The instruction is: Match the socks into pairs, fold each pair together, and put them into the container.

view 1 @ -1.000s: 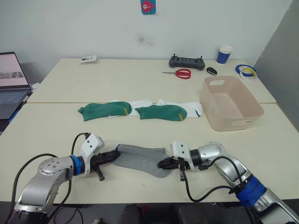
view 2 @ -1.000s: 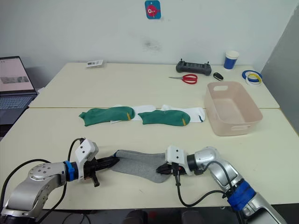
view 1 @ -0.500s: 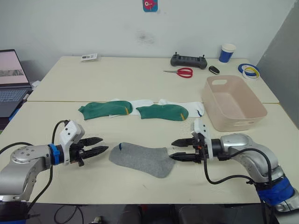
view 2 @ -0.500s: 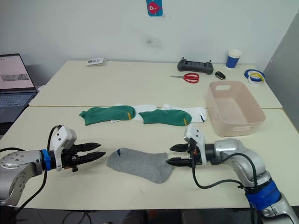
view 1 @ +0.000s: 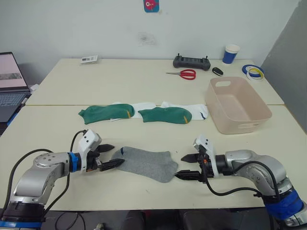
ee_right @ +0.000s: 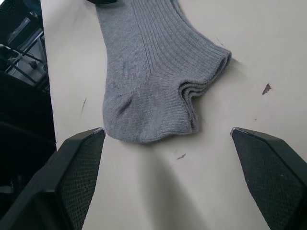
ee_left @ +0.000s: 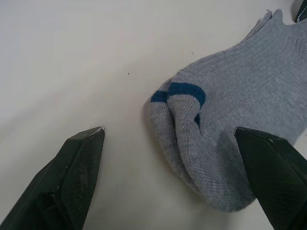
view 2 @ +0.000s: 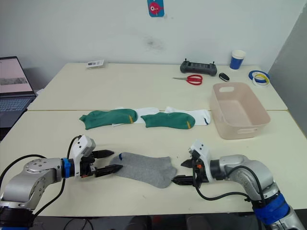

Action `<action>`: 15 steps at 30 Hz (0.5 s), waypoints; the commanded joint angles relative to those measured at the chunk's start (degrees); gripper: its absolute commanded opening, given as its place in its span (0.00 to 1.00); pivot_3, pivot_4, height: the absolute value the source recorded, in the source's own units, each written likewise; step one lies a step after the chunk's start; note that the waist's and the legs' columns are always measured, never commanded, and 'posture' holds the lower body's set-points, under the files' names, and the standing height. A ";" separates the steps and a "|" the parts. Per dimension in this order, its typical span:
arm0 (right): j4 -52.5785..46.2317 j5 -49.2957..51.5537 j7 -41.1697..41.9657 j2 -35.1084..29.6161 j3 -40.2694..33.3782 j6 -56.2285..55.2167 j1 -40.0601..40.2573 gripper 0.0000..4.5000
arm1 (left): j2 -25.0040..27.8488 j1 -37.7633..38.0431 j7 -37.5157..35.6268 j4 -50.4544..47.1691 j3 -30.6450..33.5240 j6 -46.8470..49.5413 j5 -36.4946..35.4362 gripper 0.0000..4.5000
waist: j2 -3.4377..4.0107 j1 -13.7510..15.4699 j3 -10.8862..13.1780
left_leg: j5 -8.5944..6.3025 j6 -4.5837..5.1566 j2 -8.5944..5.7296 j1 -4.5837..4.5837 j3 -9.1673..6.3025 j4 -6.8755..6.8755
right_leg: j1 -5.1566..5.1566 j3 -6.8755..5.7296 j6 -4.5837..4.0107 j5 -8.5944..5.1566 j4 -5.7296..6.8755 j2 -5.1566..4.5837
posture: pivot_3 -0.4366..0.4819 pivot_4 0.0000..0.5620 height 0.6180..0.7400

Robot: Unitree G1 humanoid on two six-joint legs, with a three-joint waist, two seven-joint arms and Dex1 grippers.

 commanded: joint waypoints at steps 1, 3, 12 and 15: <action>1.90 0.37 -1.20 1.72 1.52 1.39 -1.04 1.00 | 0.10 -0.32 -0.32 0.20 -1.32 0.75 0.51 0.86 | -0.01 -0.07 -0.01 | 0.00 0.00 0.00 0.00 0.01 0.00 | 0.01 0.00 0.00 0.00 0.00 0.00 | 0.48 0.27 1.00; 3.07 0.79 -1.56 2.95 1.58 2.23 -1.85 0.91 | -0.09 -0.60 -0.52 -0.05 -1.81 1.29 0.41 0.73 | -0.04 -0.12 -0.02 | 0.00 0.00 0.00 0.03 0.03 0.01 | 0.02 0.01 0.01 0.00 0.00 0.00 | 0.48 0.27 1.00; 3.80 2.75 -1.59 5.92 1.81 4.99 -4.37 0.22 | -1.10 0.42 0.67 -1.86 -1.50 2.52 -0.30 0.10 | -0.03 -0.05 -0.02 | -0.01 0.01 -0.01 -0.05 0.01 -0.02 | -0.03 -0.01 0.00 0.00 0.00 0.00 | 0.48 0.27 1.00; 4.51 2.82 -1.75 6.18 1.39 4.79 -4.99 0.00 | -1.41 1.11 1.32 -2.73 -1.01 3.11 -0.93 0.00 | -0.03 -0.06 -0.02 | -0.01 0.01 -0.02 -0.05 0.01 -0.03 | -0.02 0.00 0.01 0.00 -0.02 -0.03 | 0.48 0.27 1.00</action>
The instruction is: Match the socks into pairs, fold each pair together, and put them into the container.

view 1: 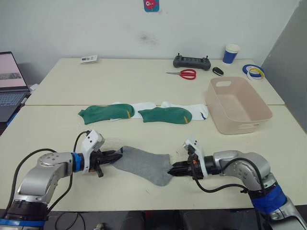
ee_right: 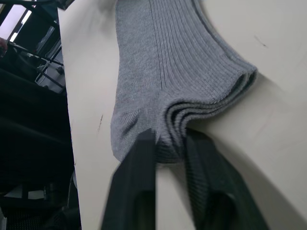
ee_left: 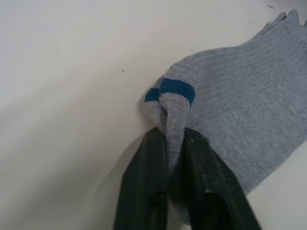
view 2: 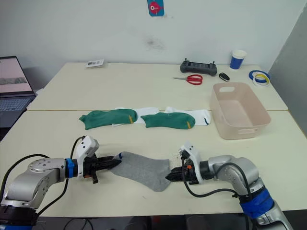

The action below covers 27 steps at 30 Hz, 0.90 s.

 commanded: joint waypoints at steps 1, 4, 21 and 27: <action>-0.13 1.06 0.05 0.18 -1.18 -0.53 -1.36 0.00 | -0.44 1.32 0.72 -1.94 0.28 1.51 -0.86 0.00 | 0.00 -0.01 0.00 | 0.00 0.00 0.00 0.00 0.00 0.00 | 0.00 0.00 0.00 0.00 0.00 0.00 | 0.48 0.27 1.00; -0.12 1.96 0.58 -0.64 -2.56 -0.14 -1.78 0.00 | -1.07 1.96 2.07 -3.97 1.31 3.36 -2.41 0.00 | 0.00 -0.02 0.00 | 0.00 0.00 0.01 0.01 0.00 0.00 | 0.00 0.00 0.00 0.00 0.00 0.01 | 0.48 0.27 1.00; 2.27 4.89 9.43 -14.67 -5.71 -2.20 -0.87 0.00 | -10.75 1.52 18.77 -22.86 -1.23 18.99 -9.31 0.00 | -0.04 0.14 0.02 | 0.00 0.00 -0.01 -0.02 -0.03 0.04 | 0.03 0.02 0.02 0.00 -0.02 0.05 | 0.48 0.27 1.00; 5.18 3.92 10.00 -15.73 -5.23 -3.25 -3.13 0.00 | -11.61 1.69 25.41 -24.13 -3.31 22.30 -6.92 0.00 | -0.05 0.04 0.03 | 0.00 0.00 -0.02 -0.02 -0.03 0.04 | 0.03 0.04 0.02 0.00 -0.02 0.05 | 0.48 0.27 1.00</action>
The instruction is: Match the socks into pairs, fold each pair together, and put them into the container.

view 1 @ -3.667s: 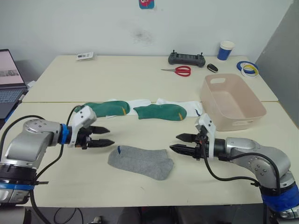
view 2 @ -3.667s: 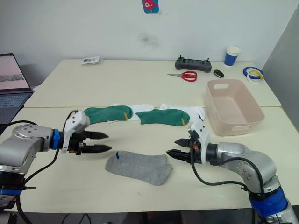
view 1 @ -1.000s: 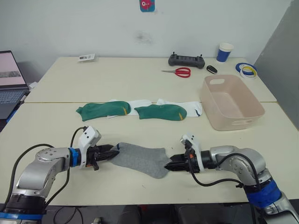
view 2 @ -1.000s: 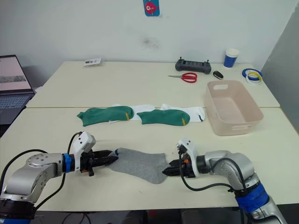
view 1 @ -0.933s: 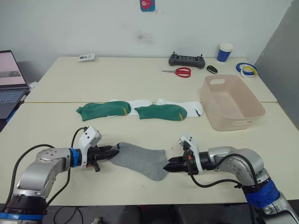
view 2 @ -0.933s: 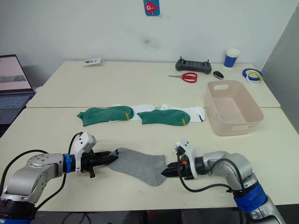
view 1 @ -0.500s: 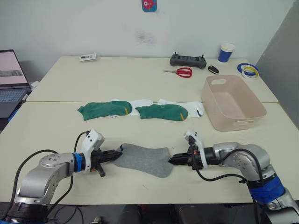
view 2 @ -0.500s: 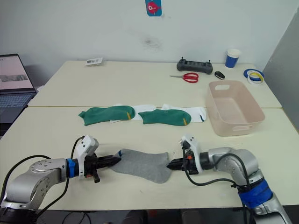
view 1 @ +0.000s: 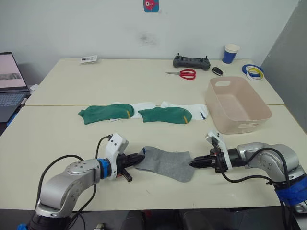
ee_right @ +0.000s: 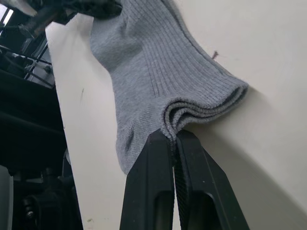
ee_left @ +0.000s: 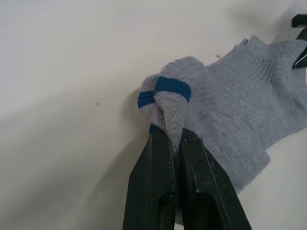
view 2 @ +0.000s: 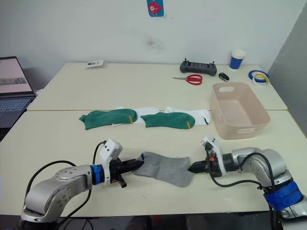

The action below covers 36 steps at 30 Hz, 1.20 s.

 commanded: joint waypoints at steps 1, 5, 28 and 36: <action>0.13 -0.21 1.45 -0.99 -0.69 -1.03 -1.72 0.00 | 0.85 -0.61 1.88 -1.88 0.91 1.59 0.21 0.00 | 0.00 0.04 0.00 | 0.00 0.00 0.00 0.01 -0.01 0.00 | 0.01 0.00 0.00 0.00 0.00 0.00 | 0.48 0.27 1.00; 0.05 0.08 1.93 -1.22 -0.38 -0.57 -2.21 0.00 | 2.97 -1.29 1.09 -1.43 2.71 2.18 -0.82 0.00 | 0.00 0.02 0.00 | 0.00 0.00 -0.01 0.01 0.01 0.00 | 0.00 -0.01 0.00 0.00 0.00 0.00 | 0.48 0.27 1.00; 1.31 -1.70 5.27 -4.06 -0.09 -3.67 -0.84 0.65 | 9.89 2.53 -5.48 -0.68 5.71 -2.29 -1.52 1.00 | 0.01 -0.03 0.01 | 0.00 0.00 0.00 0.02 0.03 -0.02 | -0.02 -0.01 0.00 0.00 -0.03 -0.01 | 0.48 0.27 1.00; -2.22 -6.94 3.94 -1.05 -3.55 -20.54 -1.32 0.88 | 12.68 1.38 -14.83 2.72 13.65 -14.26 -2.94 1.00 | 0.02 0.10 0.08 | 0.00 -0.01 -0.02 -0.03 0.10 -0.02 | -0.05 -0.02 0.00 -0.01 -0.11 -0.04 | 0.48 0.27 1.00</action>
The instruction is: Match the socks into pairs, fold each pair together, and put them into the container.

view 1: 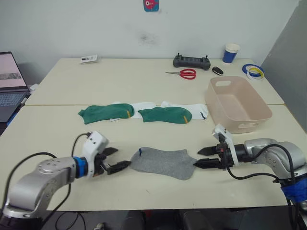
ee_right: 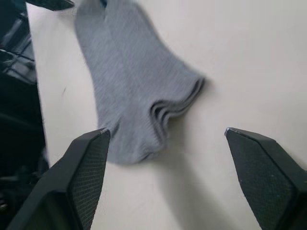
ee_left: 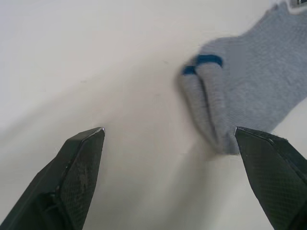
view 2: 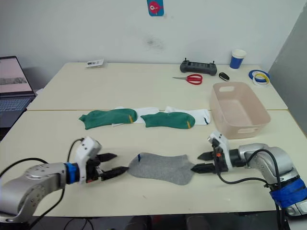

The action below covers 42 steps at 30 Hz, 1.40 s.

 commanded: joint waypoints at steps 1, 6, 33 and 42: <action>-4.30 -2.54 -0.44 2.84 -1.51 -10.09 -1.52 0.88 | -0.42 -2.17 -3.52 -1.71 1.56 -6.60 -0.91 1.00 | 0.00 0.03 0.00 | 0.00 0.00 0.00 0.00 0.01 0.00 | 0.01 0.00 0.00 0.00 -0.02 0.00 | 0.48 0.27 1.00; -5.07 -7.56 -0.22 10.02 2.25 -22.64 -0.81 0.68 | -4.45 -5.02 -4.48 -3.29 -5.55 -15.38 3.47 0.75 | 0.00 0.10 0.00 | 0.00 -0.01 0.02 0.00 0.00 -0.05 | 0.03 0.00 0.01 0.00 -0.04 0.00 | 0.48 0.27 1.00; 8.63 -24.85 4.27 11.52 11.98 -44.66 4.41 0.00 | -8.73 -2.81 -4.34 7.72 -16.12 -24.71 14.73 0.00 | 0.01 0.18 -0.06 | 0.00 -0.01 0.03 0.78 -0.08 -0.02 | 0.77 0.05 -0.02 -0.02 0.06 -0.02 | 0.48 0.27 1.00; -5.14 -0.22 3.16 6.51 -2.13 -6.80 0.99 0.35 | -6.32 -6.00 -8.69 7.74 -18.77 -25.59 16.31 0.00 | 0.04 0.53 -0.02 | 0.01 -0.01 0.01 0.29 -0.20 0.01 | 0.43 0.00 -0.02 0.00 0.06 -0.02 | 0.48 0.27 1.00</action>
